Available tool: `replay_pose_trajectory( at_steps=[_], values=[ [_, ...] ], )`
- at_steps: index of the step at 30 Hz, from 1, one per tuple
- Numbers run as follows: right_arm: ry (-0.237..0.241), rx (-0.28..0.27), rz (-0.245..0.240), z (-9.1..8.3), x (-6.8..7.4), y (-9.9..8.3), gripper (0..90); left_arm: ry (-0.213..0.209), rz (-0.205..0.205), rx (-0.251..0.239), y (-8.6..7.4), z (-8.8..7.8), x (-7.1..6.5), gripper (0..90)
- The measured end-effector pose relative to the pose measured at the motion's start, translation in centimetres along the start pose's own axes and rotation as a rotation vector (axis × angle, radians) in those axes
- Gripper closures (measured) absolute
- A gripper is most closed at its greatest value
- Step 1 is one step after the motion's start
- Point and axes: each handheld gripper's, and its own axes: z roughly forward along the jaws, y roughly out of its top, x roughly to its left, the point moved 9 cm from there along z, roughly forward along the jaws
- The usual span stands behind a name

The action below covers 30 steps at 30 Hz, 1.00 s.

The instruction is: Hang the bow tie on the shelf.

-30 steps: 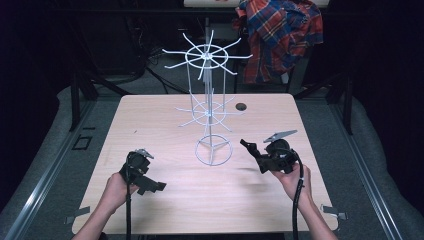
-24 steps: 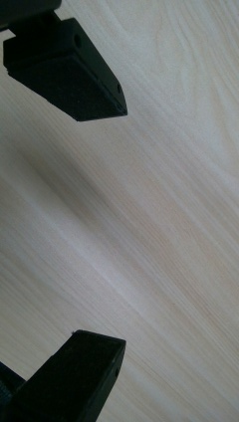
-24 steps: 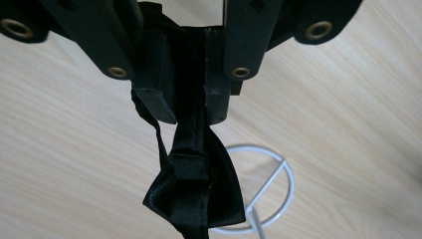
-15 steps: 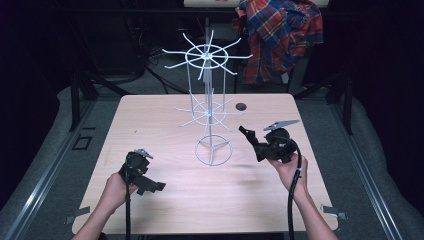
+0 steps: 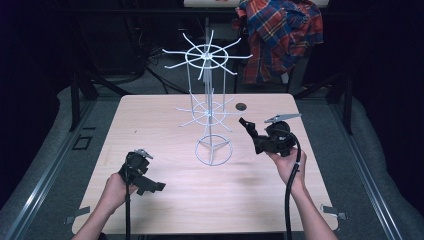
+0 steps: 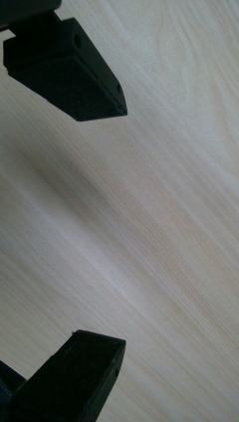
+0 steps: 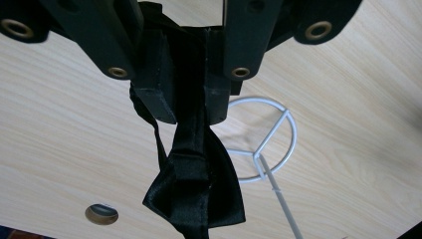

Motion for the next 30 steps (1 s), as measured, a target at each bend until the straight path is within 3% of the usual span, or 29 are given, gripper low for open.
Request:
replay_pose_trajectory(
  at_steps=[13,30],
  values=[
    [-0.009,-0.033,0.027,-0.2,-0.6,1.1,75.9,-0.001,-0.005,0.000,0.0,0.1,0.0,0.0],
    [-0.005,-0.092,0.017,-1.9,-0.3,2.3,75.9,-0.002,-0.002,0.002,0.0,0.0,0.0,0.0]
  ],
)
